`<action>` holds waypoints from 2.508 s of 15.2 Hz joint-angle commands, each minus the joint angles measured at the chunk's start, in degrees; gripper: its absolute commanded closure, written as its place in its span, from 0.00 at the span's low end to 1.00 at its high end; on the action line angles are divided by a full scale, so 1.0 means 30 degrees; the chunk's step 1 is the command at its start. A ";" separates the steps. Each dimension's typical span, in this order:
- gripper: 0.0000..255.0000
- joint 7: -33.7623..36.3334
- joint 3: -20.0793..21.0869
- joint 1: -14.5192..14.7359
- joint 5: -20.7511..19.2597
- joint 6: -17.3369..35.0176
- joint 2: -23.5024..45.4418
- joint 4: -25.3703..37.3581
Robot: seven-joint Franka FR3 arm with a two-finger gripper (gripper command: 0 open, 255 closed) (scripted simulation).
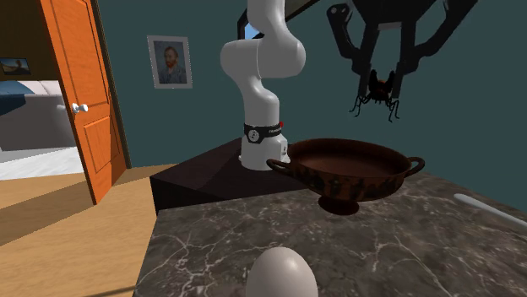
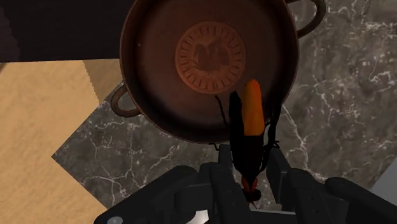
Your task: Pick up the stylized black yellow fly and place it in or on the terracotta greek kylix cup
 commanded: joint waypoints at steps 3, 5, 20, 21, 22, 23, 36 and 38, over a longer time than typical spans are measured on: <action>1.00 -0.0831 -0.0690 0.1070 0.1545 -0.0685 -0.3607 -0.2832; 1.00 -0.0916 -0.0780 0.1342 0.1801 -0.0610 -0.4219 -0.3528; 1.00 -0.0680 0.0345 0.1166 0.1977 0.3786 -0.1998 -0.5739; 1.00 -0.0678 0.0345 0.1164 0.1975 0.3788 -0.1994 -0.5736; 1.00 -0.0678 0.0345 0.1164 0.1974 0.3788 -0.1993 -0.5735; 1.00 -0.0677 0.0346 0.1164 0.1974 0.3788 -0.1993 -0.5735; 0.00 -0.0862 -0.0406 0.1304 0.1904 0.0811 -0.3579 -0.4313; 0.00 -0.0860 -0.0411 0.1310 0.1902 0.0810 -0.3582 -0.4315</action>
